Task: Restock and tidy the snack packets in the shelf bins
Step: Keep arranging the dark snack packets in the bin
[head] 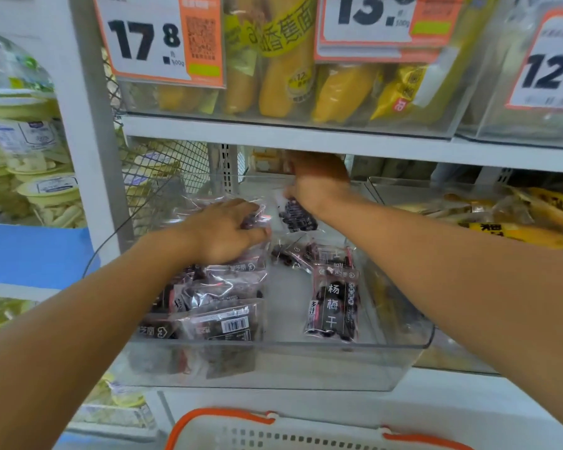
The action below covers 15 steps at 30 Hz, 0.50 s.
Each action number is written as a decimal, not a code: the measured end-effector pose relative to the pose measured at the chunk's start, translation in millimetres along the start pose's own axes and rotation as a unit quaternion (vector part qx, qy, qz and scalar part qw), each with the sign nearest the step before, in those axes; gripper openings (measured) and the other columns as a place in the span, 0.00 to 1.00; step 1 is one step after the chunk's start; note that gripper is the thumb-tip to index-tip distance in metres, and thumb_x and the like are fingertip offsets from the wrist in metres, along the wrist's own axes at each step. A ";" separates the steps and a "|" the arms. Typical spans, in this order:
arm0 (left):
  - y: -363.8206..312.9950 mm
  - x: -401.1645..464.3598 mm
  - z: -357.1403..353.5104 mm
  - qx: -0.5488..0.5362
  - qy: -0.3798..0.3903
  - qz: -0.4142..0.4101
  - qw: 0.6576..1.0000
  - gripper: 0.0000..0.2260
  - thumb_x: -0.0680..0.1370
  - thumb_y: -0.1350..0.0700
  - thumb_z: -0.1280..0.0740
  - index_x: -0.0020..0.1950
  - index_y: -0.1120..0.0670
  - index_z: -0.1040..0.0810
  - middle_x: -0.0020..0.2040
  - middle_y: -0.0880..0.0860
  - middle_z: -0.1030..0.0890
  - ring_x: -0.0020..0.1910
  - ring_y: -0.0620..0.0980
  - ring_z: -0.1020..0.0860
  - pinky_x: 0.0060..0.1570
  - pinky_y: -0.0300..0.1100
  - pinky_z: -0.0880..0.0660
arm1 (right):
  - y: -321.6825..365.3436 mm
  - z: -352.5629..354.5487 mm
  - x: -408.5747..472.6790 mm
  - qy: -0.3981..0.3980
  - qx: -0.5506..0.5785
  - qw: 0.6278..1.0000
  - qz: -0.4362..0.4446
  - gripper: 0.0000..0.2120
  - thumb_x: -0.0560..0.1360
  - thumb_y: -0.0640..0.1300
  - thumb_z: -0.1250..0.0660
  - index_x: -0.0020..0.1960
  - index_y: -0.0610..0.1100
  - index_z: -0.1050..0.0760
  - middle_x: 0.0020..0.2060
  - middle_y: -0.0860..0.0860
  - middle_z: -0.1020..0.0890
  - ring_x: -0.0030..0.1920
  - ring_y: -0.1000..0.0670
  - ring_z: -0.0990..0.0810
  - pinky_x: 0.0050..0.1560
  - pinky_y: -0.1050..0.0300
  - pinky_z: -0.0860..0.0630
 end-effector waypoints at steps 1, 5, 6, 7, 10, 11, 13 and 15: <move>2.9 0.5 -0.6 0.008 -0.005 0.000 1.000 0.31 0.80 0.34 0.47 0.80 0.47 0.44 0.79 0.50 0.40 0.77 0.54 0.40 0.76 0.56 0.44 | -3.3 5.6 -1.9 -0.013 -0.039 0.999 -0.016 0.11 0.76 0.48 0.28 0.49 0.46 0.30 0.42 0.49 0.26 0.44 0.46 0.26 0.43 0.56 0.31; 2.6 3.8 -2.7 0.057 -0.023 -0.022 0.998 0.30 0.80 0.34 0.50 0.80 0.45 0.48 0.80 0.50 0.43 0.79 0.53 0.46 0.76 0.59 0.49 | -8.9 -46.2 -26.5 0.226 -0.043 0.973 -0.017 0.17 0.80 0.54 0.34 0.39 0.44 0.29 0.33 0.50 0.25 0.35 0.49 0.25 0.36 0.58 0.30; 1.5 4.4 -3.6 0.064 -0.020 -0.024 0.997 0.30 0.81 0.35 0.50 0.80 0.44 0.49 0.81 0.49 0.45 0.79 0.52 0.48 0.77 0.59 0.51 | -5.2 -58.6 -33.9 0.274 -0.031 0.961 -0.001 0.16 0.79 0.55 0.33 0.38 0.46 0.28 0.33 0.51 0.25 0.36 0.49 0.25 0.34 0.58 0.32; 1.5 5.0 -4.4 0.066 -0.016 -0.023 0.997 0.30 0.81 0.35 0.50 0.80 0.44 0.50 0.81 0.48 0.47 0.80 0.51 0.50 0.77 0.59 0.53 | -1.1 -66.4 -39.0 0.306 -0.033 0.952 0.014 0.17 0.77 0.57 0.31 0.37 0.47 0.27 0.34 0.51 0.25 0.37 0.49 0.24 0.33 0.58 0.34; 0.3 5.6 -2.8 0.062 -0.004 -0.017 0.998 0.30 0.81 0.36 0.50 0.81 0.44 0.53 0.81 0.48 0.49 0.80 0.52 0.52 0.77 0.57 0.54 | 4.7 -79.7 -44.0 0.341 -0.089 0.935 0.035 0.22 0.70 0.62 0.25 0.50 0.44 0.20 0.40 0.51 0.21 0.45 0.47 0.21 0.40 0.56 0.27; -0.7 5.3 -2.6 0.052 -0.002 -0.015 0.999 0.31 0.82 0.37 0.49 0.81 0.45 0.53 0.81 0.49 0.49 0.80 0.52 0.51 0.77 0.57 0.53 | 4.1 -86.1 -48.4 0.358 -0.104 0.927 0.027 0.28 0.69 0.63 0.24 0.58 0.43 0.21 0.45 0.50 0.19 0.48 0.45 0.20 0.45 0.55 0.24; -4.5 2.7 -0.4 0.005 0.001 -0.003 1.000 0.32 0.82 0.40 0.44 0.81 0.47 0.54 0.81 0.51 0.49 0.80 0.54 0.48 0.77 0.54 0.49 | 4.9 -105.8 -63.2 0.419 -0.131 0.898 0.026 0.41 0.68 0.65 0.25 0.71 0.42 0.28 0.60 0.47 0.20 0.58 0.43 0.21 0.58 0.49 0.22; -12.8 1.6 5.7 -0.063 -0.002 0.009 0.998 0.34 0.81 0.45 0.39 0.82 0.49 0.53 0.81 0.52 0.48 0.79 0.54 0.45 0.75 0.50 0.46 | 12.3 -115.2 -72.4 0.448 -0.156 0.879 0.051 0.45 0.68 0.67 0.26 0.75 0.41 0.33 0.67 0.46 0.24 0.63 0.43 0.23 0.62 0.48 0.24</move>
Point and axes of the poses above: each hand's wrist, its own x-axis towards the middle knuckle, its own z-axis out of the back of the hand, y = z × x, the point moved 10 cm from there along x, towards the middle knuckle
